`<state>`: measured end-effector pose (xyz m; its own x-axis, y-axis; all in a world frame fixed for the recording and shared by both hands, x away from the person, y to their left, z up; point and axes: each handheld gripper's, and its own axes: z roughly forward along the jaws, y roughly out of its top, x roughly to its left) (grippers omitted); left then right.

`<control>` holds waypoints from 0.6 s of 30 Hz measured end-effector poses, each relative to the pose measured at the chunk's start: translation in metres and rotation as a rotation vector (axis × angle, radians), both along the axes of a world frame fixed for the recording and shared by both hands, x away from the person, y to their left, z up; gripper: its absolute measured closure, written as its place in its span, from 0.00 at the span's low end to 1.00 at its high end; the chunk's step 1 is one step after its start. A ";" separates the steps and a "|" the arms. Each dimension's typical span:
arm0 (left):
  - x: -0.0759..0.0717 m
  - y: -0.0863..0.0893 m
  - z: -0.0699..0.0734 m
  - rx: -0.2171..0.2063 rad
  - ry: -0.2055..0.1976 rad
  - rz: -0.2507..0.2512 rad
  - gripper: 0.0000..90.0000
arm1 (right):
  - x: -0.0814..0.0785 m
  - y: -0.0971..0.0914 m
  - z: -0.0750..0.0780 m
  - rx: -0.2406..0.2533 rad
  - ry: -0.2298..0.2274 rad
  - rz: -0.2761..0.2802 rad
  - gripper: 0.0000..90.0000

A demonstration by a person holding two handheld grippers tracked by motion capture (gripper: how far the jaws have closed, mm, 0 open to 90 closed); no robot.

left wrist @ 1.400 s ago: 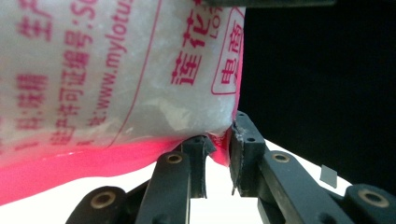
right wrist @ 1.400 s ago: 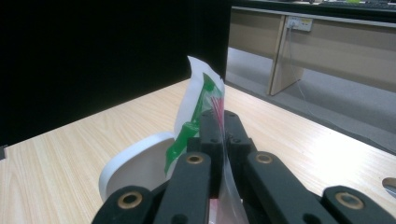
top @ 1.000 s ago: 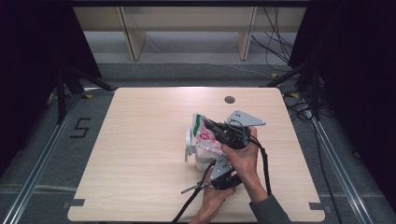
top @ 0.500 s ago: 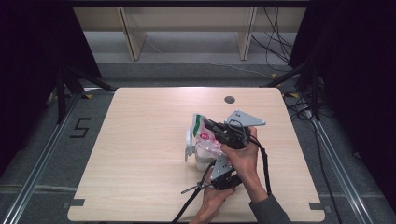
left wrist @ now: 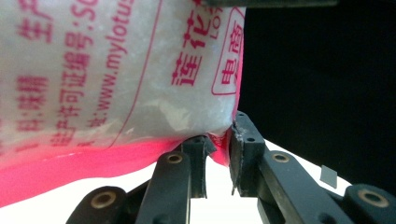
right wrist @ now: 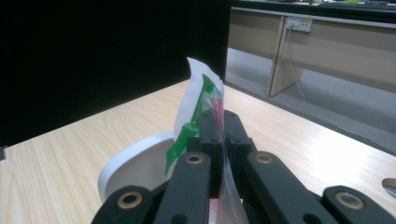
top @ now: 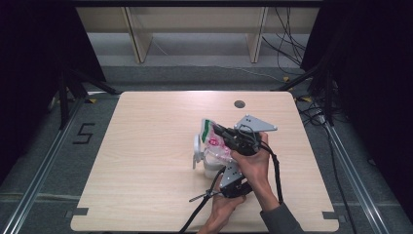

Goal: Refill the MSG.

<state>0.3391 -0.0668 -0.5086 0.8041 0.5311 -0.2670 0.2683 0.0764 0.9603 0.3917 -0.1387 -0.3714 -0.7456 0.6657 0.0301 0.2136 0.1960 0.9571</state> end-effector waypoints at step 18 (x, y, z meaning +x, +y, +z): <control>-0.001 0.002 0.001 0.017 0.012 0.005 0.86 | 0.000 0.000 0.001 0.004 0.000 -0.004 1.00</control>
<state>0.3379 -0.0651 -0.5081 0.7980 0.5400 -0.2674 0.2794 0.0616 0.9582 0.3913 -0.1388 -0.3707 -0.7427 0.6688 0.0331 0.2148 0.1911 0.9578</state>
